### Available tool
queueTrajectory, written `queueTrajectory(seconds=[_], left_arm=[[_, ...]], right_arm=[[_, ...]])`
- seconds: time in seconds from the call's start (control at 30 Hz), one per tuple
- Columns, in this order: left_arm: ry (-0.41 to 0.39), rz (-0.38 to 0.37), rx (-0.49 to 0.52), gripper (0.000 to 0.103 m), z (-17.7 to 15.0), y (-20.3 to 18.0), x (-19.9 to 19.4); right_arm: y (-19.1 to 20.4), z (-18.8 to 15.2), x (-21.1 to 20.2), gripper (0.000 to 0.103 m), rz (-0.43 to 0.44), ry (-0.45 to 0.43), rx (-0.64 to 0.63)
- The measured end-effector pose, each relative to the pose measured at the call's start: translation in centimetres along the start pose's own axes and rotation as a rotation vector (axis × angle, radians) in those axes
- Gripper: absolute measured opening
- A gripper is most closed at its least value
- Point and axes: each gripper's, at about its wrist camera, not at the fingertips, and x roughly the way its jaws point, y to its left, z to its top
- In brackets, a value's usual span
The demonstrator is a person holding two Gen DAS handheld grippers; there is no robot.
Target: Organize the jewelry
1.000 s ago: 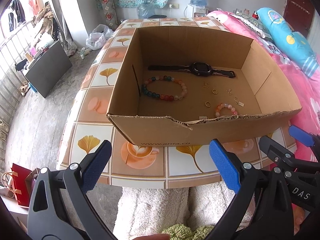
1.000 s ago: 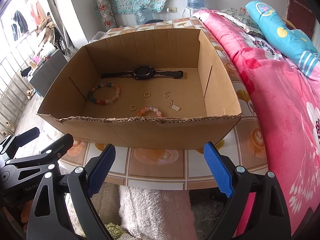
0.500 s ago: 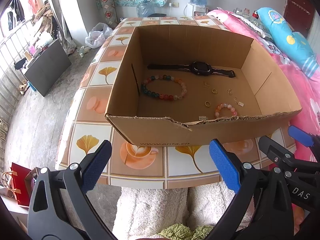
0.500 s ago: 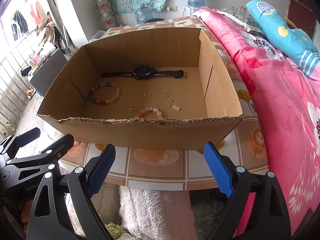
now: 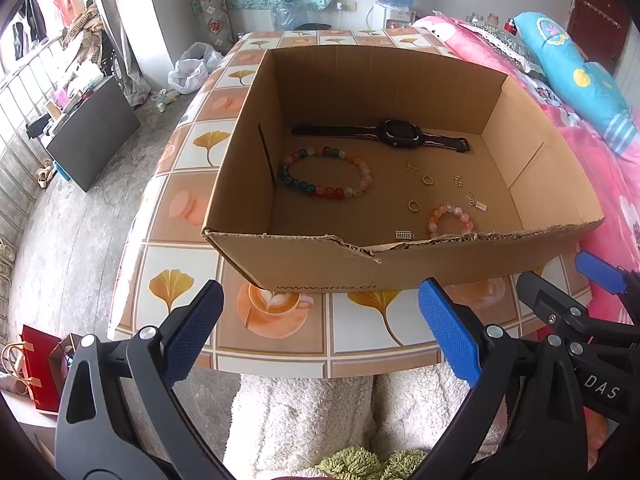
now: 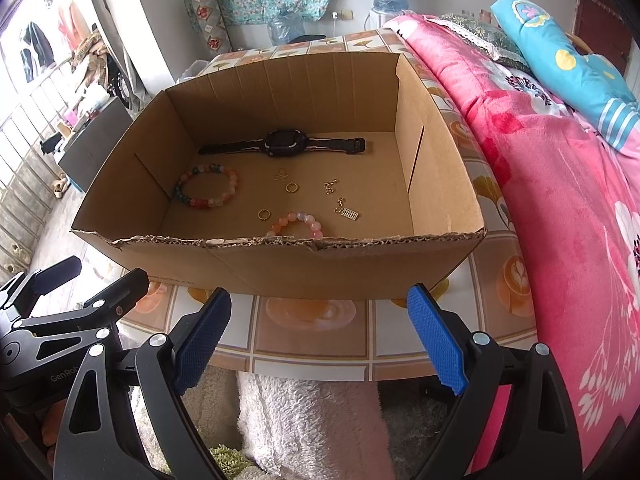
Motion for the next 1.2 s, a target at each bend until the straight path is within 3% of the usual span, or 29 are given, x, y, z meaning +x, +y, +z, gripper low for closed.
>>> queueTrajectory(seconds=[1.2], left_arm=[[0.0,0.002,0.0,0.094,0.02,-0.06,-0.01]], right_arm=[[-0.39,-0.06,-0.04,0.087,0.001,0.004,0.007]])
